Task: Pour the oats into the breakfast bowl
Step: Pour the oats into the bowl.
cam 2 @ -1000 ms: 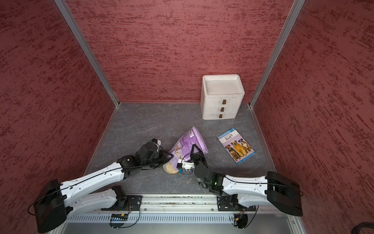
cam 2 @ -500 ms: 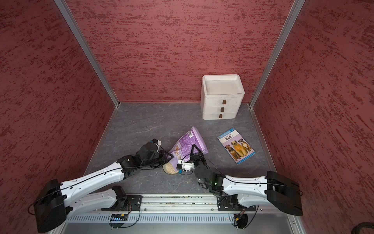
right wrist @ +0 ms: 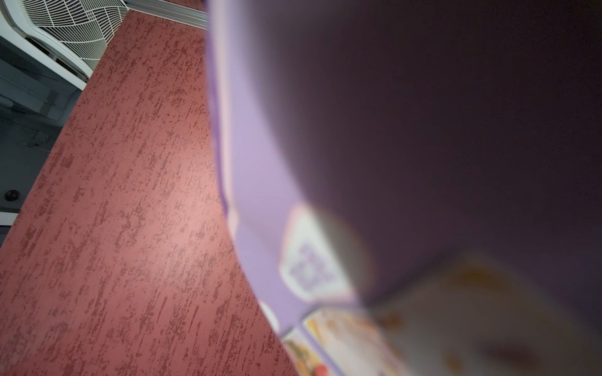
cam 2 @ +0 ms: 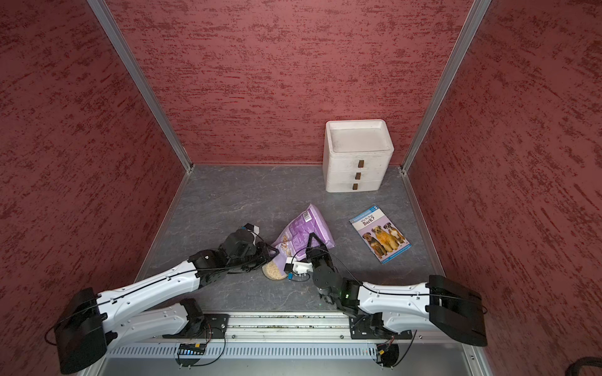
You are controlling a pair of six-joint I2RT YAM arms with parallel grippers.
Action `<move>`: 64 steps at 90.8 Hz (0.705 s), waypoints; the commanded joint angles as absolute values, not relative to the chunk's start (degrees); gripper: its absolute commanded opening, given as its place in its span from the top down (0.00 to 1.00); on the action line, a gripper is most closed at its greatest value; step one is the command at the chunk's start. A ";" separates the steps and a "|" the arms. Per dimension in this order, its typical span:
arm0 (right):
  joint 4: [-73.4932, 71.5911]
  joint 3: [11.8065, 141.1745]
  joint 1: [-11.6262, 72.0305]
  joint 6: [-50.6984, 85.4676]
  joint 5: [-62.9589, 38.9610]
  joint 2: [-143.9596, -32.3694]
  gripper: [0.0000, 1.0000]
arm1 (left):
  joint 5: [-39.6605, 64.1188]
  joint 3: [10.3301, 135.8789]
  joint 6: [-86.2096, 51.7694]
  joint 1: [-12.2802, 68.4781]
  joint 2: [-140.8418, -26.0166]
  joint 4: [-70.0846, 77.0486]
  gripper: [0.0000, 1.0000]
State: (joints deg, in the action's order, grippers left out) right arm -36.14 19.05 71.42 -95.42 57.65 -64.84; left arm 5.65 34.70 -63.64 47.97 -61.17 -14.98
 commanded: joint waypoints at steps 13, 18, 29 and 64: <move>-40.52 20.40 73.21 -89.36 55.94 -62.41 1.00 | 4.49 35.05 -63.45 48.27 -60.32 -12.96 0.65; -37.49 20.32 73.21 -87.14 55.76 -61.76 1.00 | 4.42 35.06 -63.46 48.33 -60.09 -13.07 0.65; -30.88 20.45 73.21 -81.98 55.06 -59.77 1.00 | 3.98 35.13 -63.46 48.34 -59.46 -13.40 0.65; -20.81 21.71 73.06 -73.49 55.86 -59.97 1.00 | 3.49 35.73 -63.13 48.32 -58.46 -14.54 0.65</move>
State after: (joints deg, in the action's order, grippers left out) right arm -20.10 19.05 71.57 -77.95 56.77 -60.38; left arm 5.65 34.72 -63.64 48.51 -59.55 -15.81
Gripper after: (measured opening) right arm 0.365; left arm 0.356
